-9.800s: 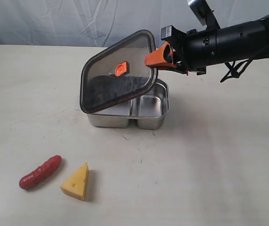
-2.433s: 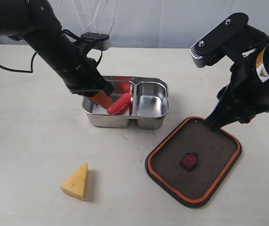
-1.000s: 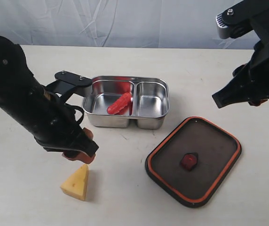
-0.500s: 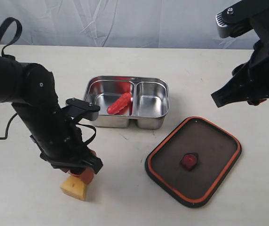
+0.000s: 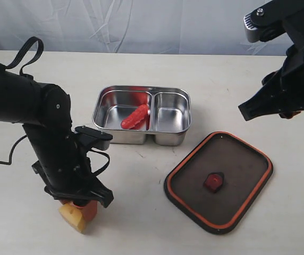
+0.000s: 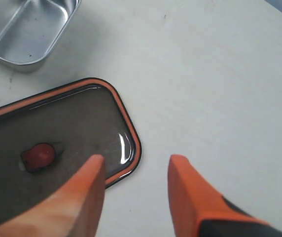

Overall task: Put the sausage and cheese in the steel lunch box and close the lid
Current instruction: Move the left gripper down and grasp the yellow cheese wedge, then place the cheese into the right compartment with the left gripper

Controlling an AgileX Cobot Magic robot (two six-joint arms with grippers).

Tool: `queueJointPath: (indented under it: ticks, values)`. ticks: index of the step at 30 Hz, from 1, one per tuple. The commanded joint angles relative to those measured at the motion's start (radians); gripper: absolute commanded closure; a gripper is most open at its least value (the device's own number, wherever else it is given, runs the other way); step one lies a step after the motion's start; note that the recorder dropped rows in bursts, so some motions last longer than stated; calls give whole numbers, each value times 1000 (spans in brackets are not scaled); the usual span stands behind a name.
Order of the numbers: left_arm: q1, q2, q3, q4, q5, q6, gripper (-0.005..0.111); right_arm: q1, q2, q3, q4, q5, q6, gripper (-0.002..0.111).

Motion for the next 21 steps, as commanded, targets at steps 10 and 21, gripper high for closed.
queueJointPath:
  ticks: [10,21]
  values:
    - [-6,-37,1,10,-18,1,107,2,-11,-2,-65,-6,65,68]
    - [-5,-253,-222,-140,-361,242,107,-134,-28,53,-225,-19,371,68]
